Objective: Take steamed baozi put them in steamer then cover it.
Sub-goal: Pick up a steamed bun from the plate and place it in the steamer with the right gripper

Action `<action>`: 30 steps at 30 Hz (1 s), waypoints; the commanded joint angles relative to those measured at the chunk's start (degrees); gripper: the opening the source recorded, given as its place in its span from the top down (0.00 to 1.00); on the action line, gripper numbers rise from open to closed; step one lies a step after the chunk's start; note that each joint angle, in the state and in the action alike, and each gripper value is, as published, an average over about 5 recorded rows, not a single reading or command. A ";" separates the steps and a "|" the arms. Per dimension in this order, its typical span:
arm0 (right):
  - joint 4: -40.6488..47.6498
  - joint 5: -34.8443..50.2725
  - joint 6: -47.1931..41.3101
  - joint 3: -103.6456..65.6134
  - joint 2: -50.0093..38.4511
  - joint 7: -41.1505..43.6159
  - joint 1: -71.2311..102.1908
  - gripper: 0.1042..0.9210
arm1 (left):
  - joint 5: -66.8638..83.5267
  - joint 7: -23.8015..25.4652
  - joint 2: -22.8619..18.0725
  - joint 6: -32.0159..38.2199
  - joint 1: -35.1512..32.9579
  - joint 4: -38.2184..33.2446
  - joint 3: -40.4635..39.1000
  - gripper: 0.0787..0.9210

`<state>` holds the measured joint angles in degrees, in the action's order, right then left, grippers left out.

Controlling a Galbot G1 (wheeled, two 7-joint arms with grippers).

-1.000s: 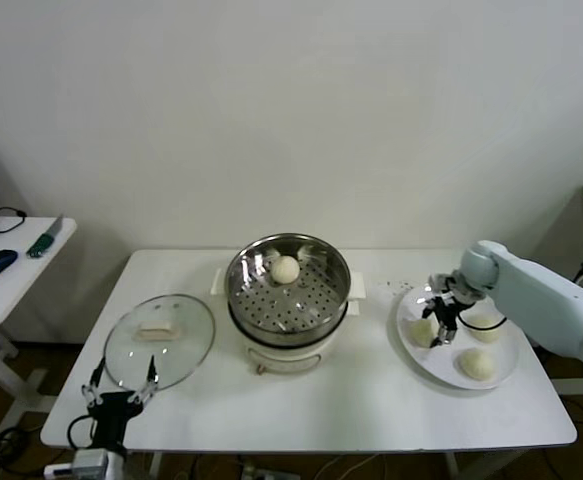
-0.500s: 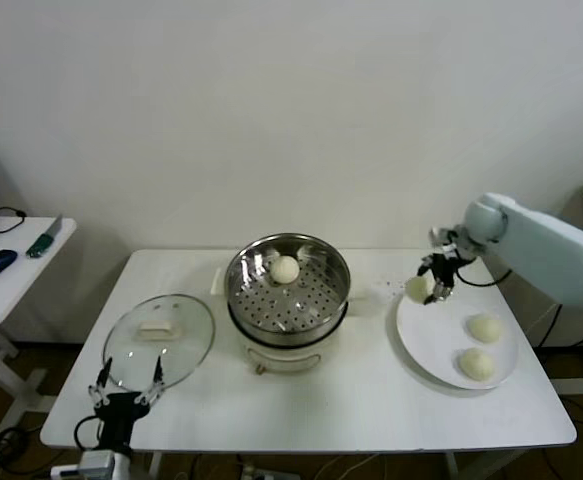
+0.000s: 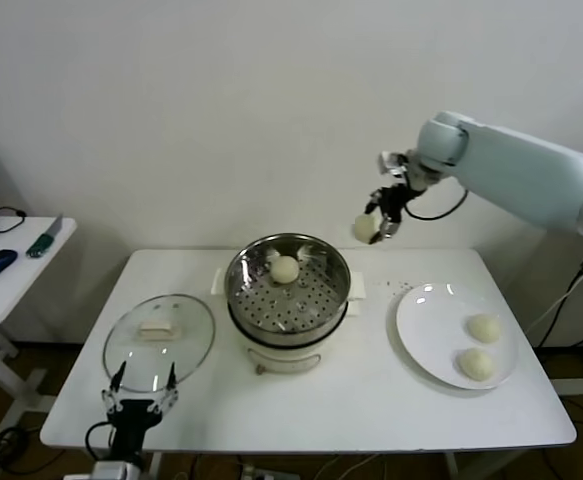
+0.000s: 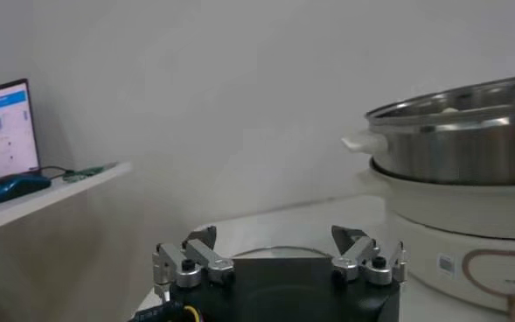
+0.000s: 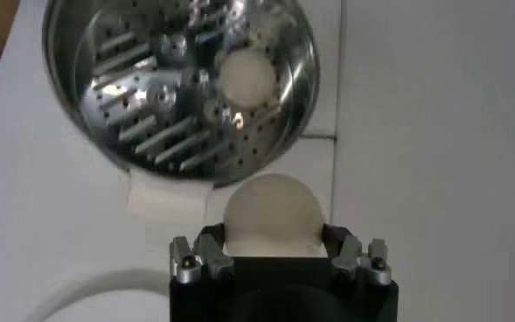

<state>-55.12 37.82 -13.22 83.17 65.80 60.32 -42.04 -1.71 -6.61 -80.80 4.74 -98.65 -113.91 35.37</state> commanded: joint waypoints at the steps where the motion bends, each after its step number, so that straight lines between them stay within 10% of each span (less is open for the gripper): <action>1: -0.21 8.84 -4.11 3.97 11.37 -2.36 -4.15 0.26 | -1.03 0.04 0.71 0.36 -1.18 -0.63 -0.40 0.12; 30: 2.90 3.96 -7.58 6.24 22.41 -7.31 9.80 0.25 | 2.28 0.01 -0.50 -0.97 -2.29 -1.67 0.57 0.12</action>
<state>-52.60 41.91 -20.36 88.66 86.15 53.49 -34.05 -1.17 -6.62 -81.16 4.81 -100.91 -114.43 35.91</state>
